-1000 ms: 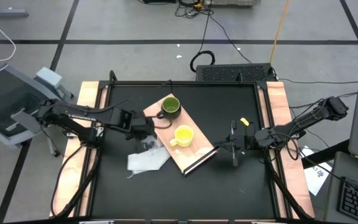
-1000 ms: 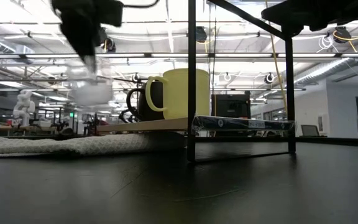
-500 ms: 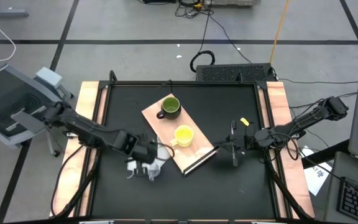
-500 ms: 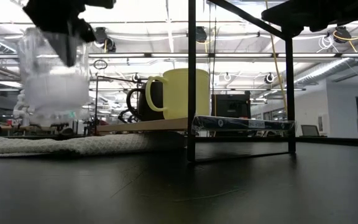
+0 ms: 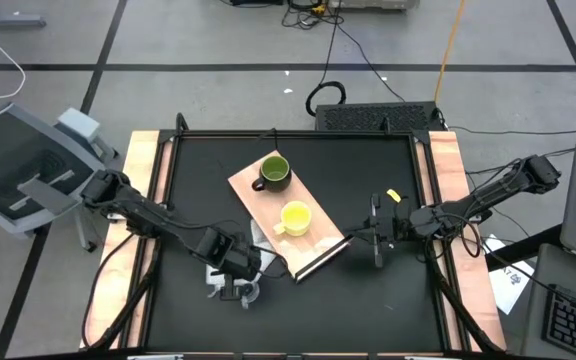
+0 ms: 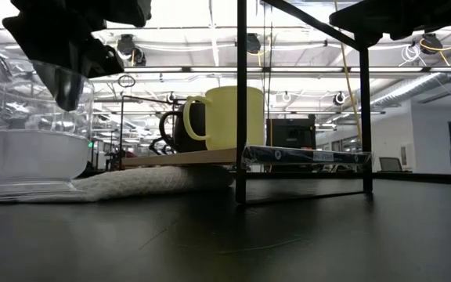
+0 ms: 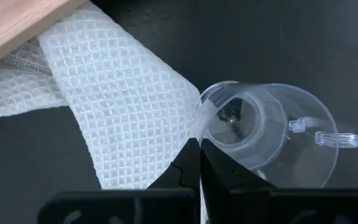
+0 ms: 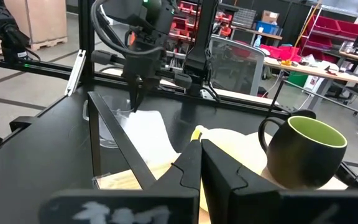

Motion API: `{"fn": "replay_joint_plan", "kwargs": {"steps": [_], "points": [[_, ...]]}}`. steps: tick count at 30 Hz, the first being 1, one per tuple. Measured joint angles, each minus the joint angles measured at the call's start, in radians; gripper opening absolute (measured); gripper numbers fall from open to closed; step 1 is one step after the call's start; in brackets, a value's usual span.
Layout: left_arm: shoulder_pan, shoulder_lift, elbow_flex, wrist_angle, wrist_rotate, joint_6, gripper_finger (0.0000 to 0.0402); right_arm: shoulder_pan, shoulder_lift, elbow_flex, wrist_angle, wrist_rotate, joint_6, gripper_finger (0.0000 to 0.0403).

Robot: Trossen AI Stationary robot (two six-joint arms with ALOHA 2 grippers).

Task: Stack small to large cups/mugs on shelf
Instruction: Put the transparent mug on the shelf

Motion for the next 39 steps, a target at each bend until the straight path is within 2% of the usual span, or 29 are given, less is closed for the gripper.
{"fn": "replay_joint_plan", "kwargs": {"steps": [8,17,23,33,39], "points": [[-0.026,0.000,0.006,-0.004,-0.003,0.005,0.0000,0.000,0.000,0.000,0.000,0.000,0.000,0.0000],[-0.079,0.001,0.091,-0.003,-0.026,0.027,0.0000,0.000,0.000,0.000,0.000,0.000,-0.003,0.0000],[-0.095,0.002,0.083,-0.001,-0.030,-0.007,0.0000,0.000,0.000,0.000,0.000,0.000,-0.003,0.0000],[-0.103,0.101,0.087,-0.003,0.023,-0.057,0.0000,0.000,0.000,0.000,-0.005,0.000,-0.003,0.0000],[-0.102,0.122,0.087,-0.006,0.021,-0.077,0.0000,0.000,0.000,0.000,-0.008,0.000,-0.003,0.0000]]}}
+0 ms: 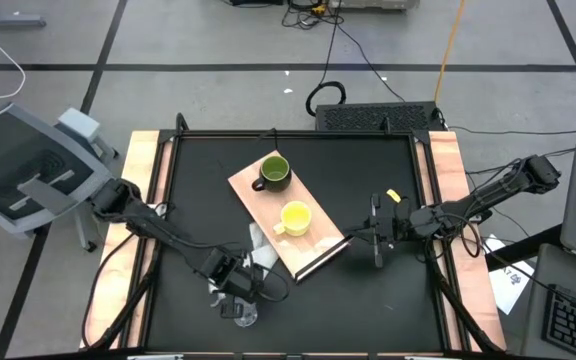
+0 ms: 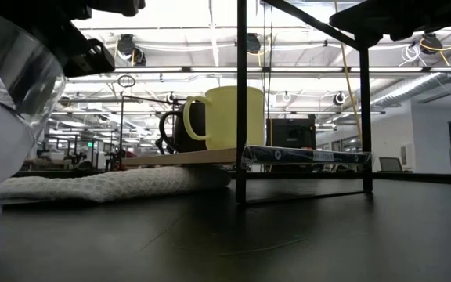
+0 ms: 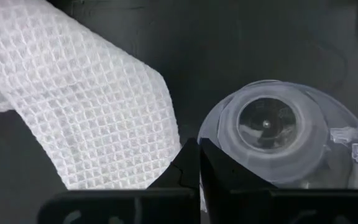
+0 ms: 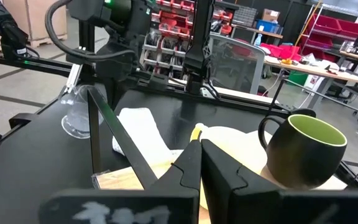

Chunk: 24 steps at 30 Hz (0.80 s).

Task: Stack small to large cups/mugs on shelf
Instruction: Put the transparent mug on the shelf

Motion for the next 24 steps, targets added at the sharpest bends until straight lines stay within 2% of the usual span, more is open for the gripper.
{"fn": "replay_joint_plan", "kwargs": {"steps": [12,24], "points": [[-0.047,0.001,0.101,-0.077,-0.157,0.003,0.0000,0.000,0.000,0.000,0.000,0.000,0.000,0.0000],[-0.060,0.007,0.109,-0.083,-0.158,-0.047,0.0000,0.000,0.000,0.000,-0.006,0.000,0.007,0.0000]]}}
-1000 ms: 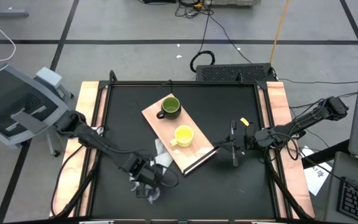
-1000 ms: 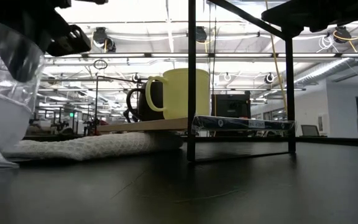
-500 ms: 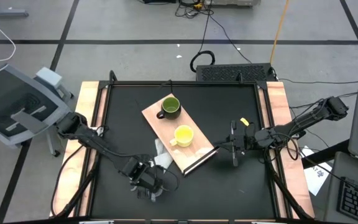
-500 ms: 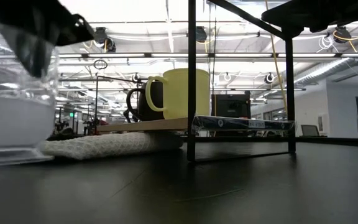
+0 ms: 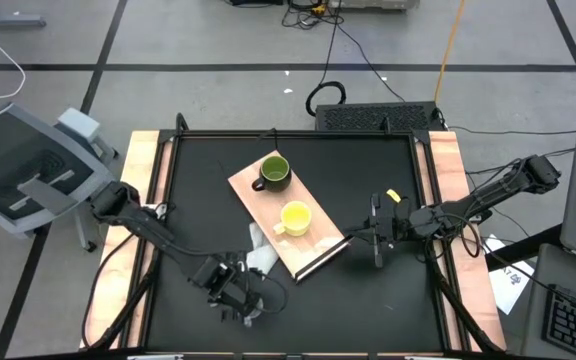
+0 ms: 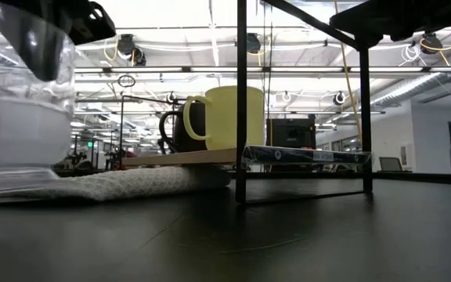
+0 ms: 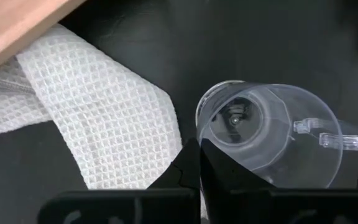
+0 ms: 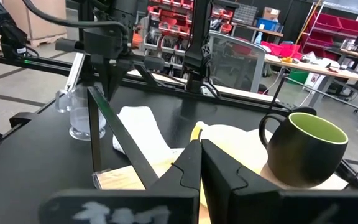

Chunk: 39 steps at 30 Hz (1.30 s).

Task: Stack small to large cups/mugs on shelf
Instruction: Put the transparent mug on the shelf

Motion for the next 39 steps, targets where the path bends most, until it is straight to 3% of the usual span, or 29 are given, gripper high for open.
{"fn": "replay_joint_plan", "kwargs": {"steps": [24,39], "points": [[-0.020,0.050,0.005,-0.037,0.003,-0.096,0.0002,0.000,0.000,0.000,-0.015,0.000,0.001,0.0000],[-0.032,0.054,0.088,-0.050,-0.055,-0.083,0.0121,0.000,0.000,0.000,-0.016,0.000,0.027,0.0000]]}}
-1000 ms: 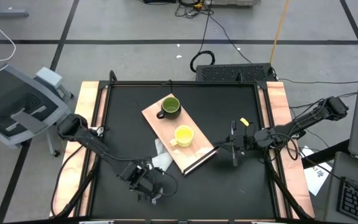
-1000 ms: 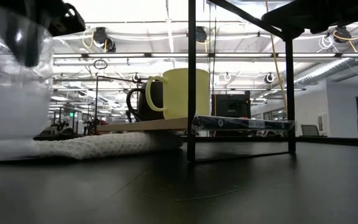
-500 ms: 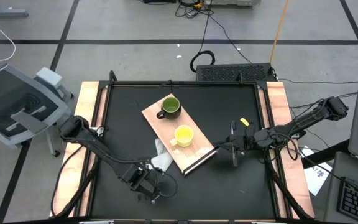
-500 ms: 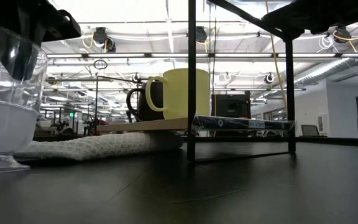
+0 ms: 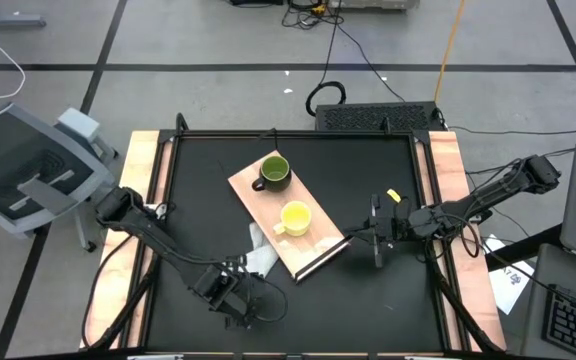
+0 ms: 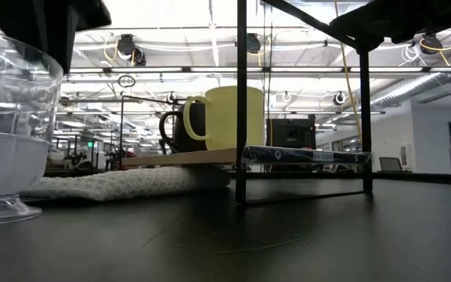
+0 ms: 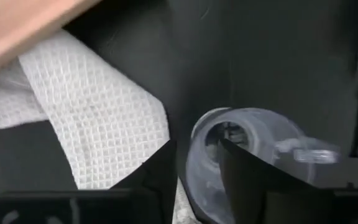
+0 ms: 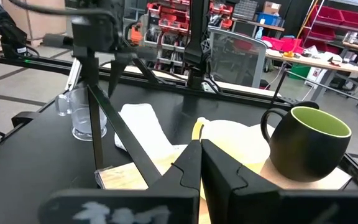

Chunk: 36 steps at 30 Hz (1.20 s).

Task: Stack small to large cups/mugs on shelf
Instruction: Put the transparent mug on the shelf

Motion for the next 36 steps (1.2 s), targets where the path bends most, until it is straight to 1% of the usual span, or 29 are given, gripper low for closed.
{"fn": "replay_joint_plan", "kwargs": {"steps": [3,5,7,10,11,13,16,19,20,23,26,31,33,36], "points": [[-0.013,0.000,0.059,-0.079,-0.069,0.047,0.0129,0.000,0.000,0.000,0.000,0.000,0.000,0.0000],[-0.029,-0.002,0.099,-0.142,-0.138,0.116,0.0121,0.000,0.000,0.000,0.000,0.000,0.000,0.0000],[-0.043,-0.002,0.126,-0.213,-0.196,0.161,0.0093,0.000,0.000,0.000,0.000,0.000,-0.001,0.0000],[-0.057,-0.032,0.137,-0.280,-0.283,0.121,0.0025,0.000,0.000,0.000,0.000,0.000,0.000,0.0000],[-0.057,-0.050,0.136,-0.287,-0.316,0.099,0.0013,0.000,0.000,0.000,0.000,0.000,0.000,0.0000],[-0.074,-0.095,0.113,-0.285,-0.403,0.061,0.0010,0.000,0.000,0.000,-0.001,0.000,0.000,0.0000],[-0.118,-0.174,0.052,-0.295,-0.517,-0.004,0.0003,0.000,0.000,0.000,-0.004,0.000,0.000,0.0000],[-0.175,-0.282,-0.043,-0.280,-0.653,-0.119,0.0003,0.002,0.000,0.000,-0.007,-0.010,0.000,0.0000],[-0.193,-0.316,-0.079,-0.260,-0.695,-0.152,0.0002,0.002,0.000,0.000,-0.008,-0.028,0.000,0.0000],[-0.251,-0.407,-0.207,-0.169,-0.773,-0.225,0.0002,0.003,0.000,0.000,-0.001,-0.084,0.000,0.0000],[-0.294,-0.479,-0.334,-0.056,-0.847,-0.258,0.0002,0.003,0.000,0.000,0.030,-0.092,-0.003,0.0000],[-0.314,-0.535,-0.509,0.062,-0.873,-0.315,0.0009,0.003,0.001,0.046,0.024,-0.095,-0.050,0.0000],[-0.314,-0.539,-0.566,0.115,-0.877,-0.317,0.0010,0.003,0.002,0.090,0.005,-0.096,-0.051,0.0000],[-0.314,-0.539,-0.626,0.174,-0.878,-0.302,0.0004,0.003,0.024,0.174,-0.074,-0.097,-0.052,0.0000]]}}
